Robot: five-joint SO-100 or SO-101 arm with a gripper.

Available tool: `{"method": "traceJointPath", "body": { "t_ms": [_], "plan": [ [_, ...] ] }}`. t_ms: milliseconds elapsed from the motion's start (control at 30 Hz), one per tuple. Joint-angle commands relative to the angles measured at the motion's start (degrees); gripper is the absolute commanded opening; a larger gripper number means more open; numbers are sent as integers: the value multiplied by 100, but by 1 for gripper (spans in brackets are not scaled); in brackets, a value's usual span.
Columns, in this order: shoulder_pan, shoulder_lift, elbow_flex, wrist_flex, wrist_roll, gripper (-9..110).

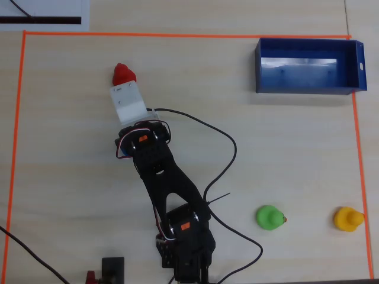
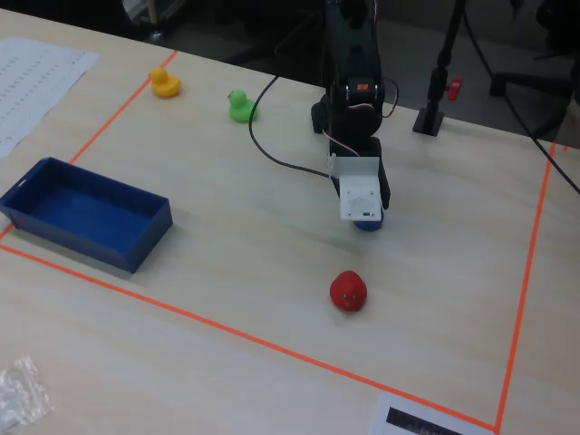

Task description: Grasp blue duck and put it into box.

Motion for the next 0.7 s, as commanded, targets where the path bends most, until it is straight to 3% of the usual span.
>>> {"method": "traceJointPath", "body": {
  "t_ms": [0,667],
  "plan": [
    [-97,-132,-264,-158,158,30],
    [62,-387,167,-483,343,29]
  ]
}}
